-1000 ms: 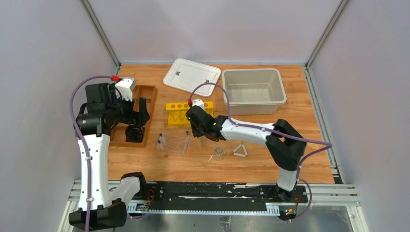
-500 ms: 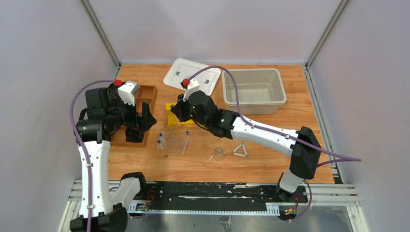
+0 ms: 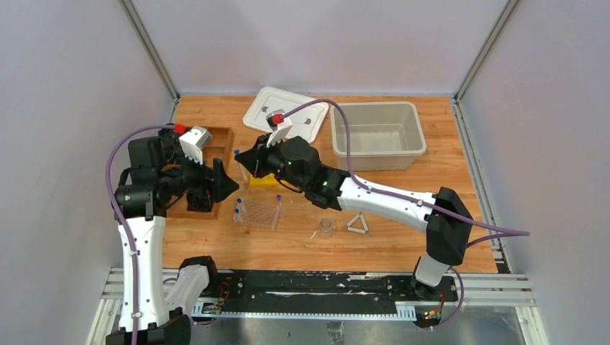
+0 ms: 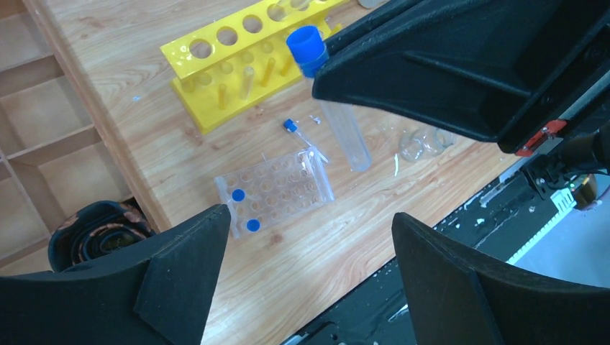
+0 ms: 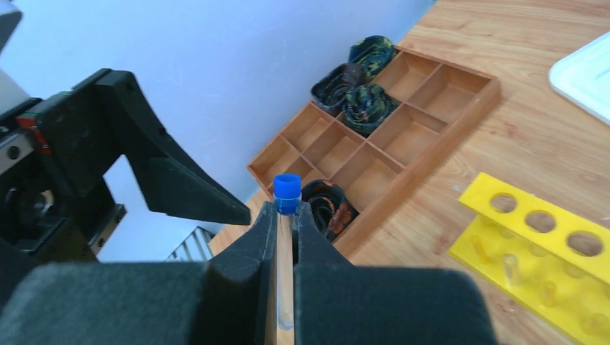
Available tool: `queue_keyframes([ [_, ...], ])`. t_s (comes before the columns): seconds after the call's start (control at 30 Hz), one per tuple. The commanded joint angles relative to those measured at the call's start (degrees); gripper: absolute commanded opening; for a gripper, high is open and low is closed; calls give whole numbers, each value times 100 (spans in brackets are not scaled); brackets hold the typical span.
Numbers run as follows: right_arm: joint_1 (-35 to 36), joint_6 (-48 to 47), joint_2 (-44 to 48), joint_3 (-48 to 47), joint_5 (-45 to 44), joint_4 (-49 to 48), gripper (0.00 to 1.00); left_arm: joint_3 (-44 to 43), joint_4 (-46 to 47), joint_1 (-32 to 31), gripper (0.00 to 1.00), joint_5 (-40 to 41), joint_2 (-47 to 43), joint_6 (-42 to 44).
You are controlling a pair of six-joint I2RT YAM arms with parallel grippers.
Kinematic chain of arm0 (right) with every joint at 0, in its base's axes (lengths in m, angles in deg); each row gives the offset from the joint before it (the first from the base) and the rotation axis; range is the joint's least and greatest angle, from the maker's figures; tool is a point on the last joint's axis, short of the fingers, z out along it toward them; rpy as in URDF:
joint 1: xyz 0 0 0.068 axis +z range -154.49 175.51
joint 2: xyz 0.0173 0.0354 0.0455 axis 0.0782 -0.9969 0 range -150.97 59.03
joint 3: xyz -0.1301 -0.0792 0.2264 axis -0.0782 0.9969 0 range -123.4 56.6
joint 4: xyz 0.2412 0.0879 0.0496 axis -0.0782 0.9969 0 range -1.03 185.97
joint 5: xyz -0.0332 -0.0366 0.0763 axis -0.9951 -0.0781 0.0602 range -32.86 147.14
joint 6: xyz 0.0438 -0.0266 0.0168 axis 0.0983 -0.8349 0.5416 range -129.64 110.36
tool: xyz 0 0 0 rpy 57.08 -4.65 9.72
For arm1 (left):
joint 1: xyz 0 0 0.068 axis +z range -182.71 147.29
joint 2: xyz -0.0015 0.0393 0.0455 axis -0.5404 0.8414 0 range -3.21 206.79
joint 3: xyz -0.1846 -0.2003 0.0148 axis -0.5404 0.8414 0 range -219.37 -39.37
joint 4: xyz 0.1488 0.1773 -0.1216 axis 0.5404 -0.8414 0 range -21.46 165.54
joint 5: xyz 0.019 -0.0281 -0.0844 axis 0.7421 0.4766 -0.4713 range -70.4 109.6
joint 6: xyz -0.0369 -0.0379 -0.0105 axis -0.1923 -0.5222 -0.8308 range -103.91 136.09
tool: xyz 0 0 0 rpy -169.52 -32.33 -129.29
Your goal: Organize the chemistry lab equipment
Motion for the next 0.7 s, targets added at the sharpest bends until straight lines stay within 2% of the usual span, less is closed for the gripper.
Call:
queue_keyframes([
  [0.0,127,478,-45,176,158,-654,0,53,72,31,88,-338,-41,-7],
  [0.33,243,1209,-126,306,350,-1195,0,38,76,23,73,-582,163,-131],
  [0.67,287,1385,-74,500,348,-1477,0,24,72,26,41,-597,299,-173],
])
